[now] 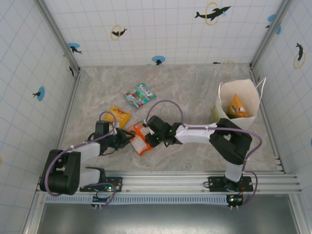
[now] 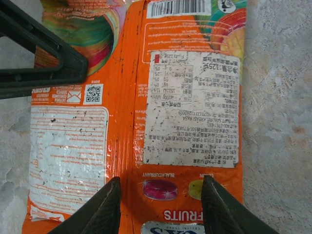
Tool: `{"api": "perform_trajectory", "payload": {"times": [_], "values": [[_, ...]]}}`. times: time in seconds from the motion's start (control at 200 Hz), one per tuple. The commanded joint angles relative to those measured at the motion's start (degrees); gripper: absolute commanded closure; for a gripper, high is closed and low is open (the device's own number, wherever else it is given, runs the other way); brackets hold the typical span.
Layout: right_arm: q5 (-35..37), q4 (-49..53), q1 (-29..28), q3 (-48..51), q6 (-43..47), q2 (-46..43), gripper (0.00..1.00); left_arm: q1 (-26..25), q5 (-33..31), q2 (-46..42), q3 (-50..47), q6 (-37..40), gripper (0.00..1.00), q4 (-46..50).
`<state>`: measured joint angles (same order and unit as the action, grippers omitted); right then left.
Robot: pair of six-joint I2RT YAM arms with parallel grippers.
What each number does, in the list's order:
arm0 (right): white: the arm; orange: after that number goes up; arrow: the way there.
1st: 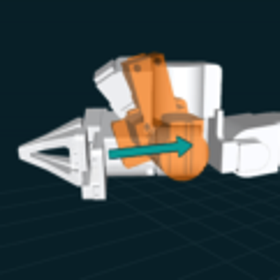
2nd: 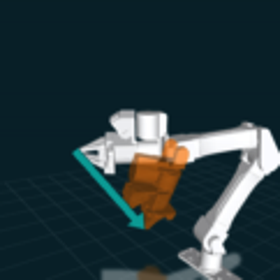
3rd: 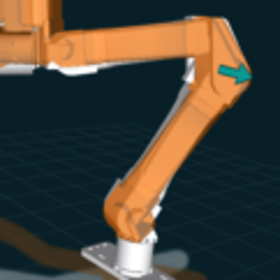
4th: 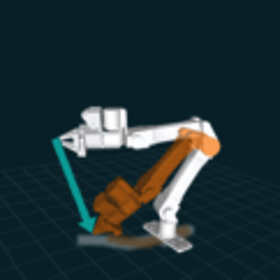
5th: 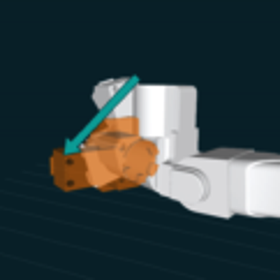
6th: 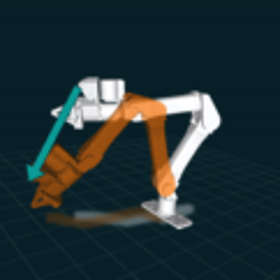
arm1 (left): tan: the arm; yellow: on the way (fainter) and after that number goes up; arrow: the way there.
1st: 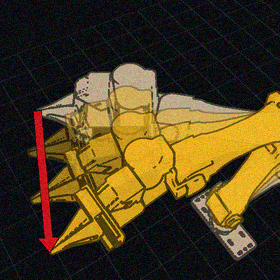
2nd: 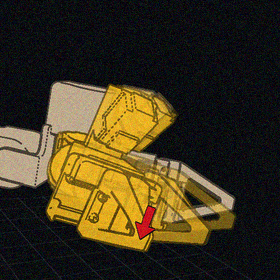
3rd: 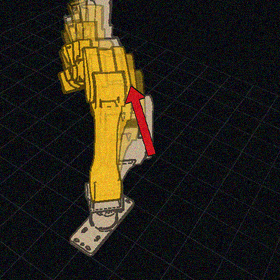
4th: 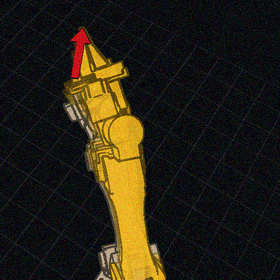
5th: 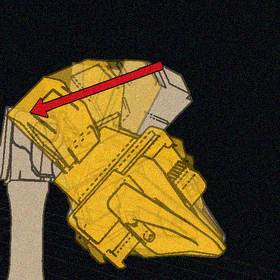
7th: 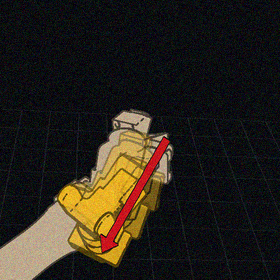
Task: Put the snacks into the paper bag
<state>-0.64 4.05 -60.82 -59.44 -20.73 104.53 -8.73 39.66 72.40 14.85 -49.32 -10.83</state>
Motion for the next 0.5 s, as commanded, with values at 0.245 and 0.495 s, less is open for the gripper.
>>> {"api": "perform_trajectory", "payload": {"times": [0.245, 0.495], "values": [[1.47, -2.84, -0.33, 1.70, -0.12, -2.06, 0.52, -1.00, -0.18, -0.40, 6.36, 4.78, 0.81, 3.28], [5.69, -7.77, -0.10, 6.16, 1.94, -12.57, 0.50, -1.02, -1.94, -1.56, 13.65, 13.64, 0.93, 12.66]]}}
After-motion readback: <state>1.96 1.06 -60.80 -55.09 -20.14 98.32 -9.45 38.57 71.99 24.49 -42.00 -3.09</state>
